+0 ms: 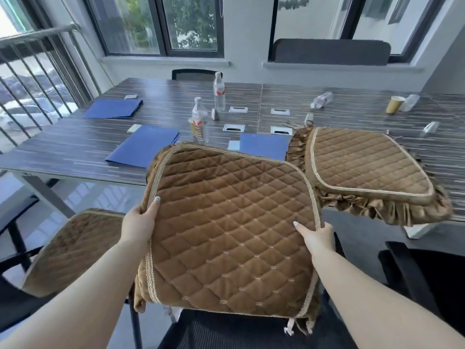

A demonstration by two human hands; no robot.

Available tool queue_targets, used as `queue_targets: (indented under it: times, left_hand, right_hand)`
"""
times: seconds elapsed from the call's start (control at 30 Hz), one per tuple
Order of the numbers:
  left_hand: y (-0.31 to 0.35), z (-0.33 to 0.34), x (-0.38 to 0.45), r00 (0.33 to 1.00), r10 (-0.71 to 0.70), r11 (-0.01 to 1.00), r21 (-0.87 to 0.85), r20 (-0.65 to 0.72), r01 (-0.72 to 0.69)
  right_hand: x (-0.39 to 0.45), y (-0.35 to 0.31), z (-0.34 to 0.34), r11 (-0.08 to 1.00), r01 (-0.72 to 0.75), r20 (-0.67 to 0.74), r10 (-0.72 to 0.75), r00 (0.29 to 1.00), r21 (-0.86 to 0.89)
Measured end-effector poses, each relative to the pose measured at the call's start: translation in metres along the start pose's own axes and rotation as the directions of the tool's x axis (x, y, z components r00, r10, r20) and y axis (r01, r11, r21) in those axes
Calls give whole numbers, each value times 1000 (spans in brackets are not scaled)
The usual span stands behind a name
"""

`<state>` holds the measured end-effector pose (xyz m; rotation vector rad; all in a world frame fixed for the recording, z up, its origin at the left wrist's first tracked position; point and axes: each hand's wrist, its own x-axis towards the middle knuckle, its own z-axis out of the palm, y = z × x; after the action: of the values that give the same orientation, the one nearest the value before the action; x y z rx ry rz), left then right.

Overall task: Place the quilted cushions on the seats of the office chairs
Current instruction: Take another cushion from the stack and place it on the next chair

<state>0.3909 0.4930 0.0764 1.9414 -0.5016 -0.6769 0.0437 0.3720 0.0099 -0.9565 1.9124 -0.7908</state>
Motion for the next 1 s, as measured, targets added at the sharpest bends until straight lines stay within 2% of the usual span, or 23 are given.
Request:
queue_targets:
  times: [0.1, 0.33, 0.63, 0.83, 1.0]
  left_hand:
    - [-45, 11, -8, 997, -77, 995, 64, 0, 77]
    - [-140, 43, -22, 951, -289, 941, 214, 107, 262]
    - [-192, 109, 11, 912, -384, 873, 380, 147, 306]
    - [-202, 174, 59, 925, -359, 879, 380, 129, 288]
    - [-226, 226, 118, 928, -350, 885, 368, 128, 284]
  right_hand:
    - [-4, 29, -4, 998, -44, -3, 44, 999, -46]
    - [-12, 101, -14, 957, -184, -61, 175, 983, -223]
    - [37, 151, 15, 877, -296, -86, 285, 955, -378]
    - [114, 144, 64, 866, -249, -111, 223, 969, -434]
    - [185, 143, 106, 907, -156, -105, 125, 987, -391]
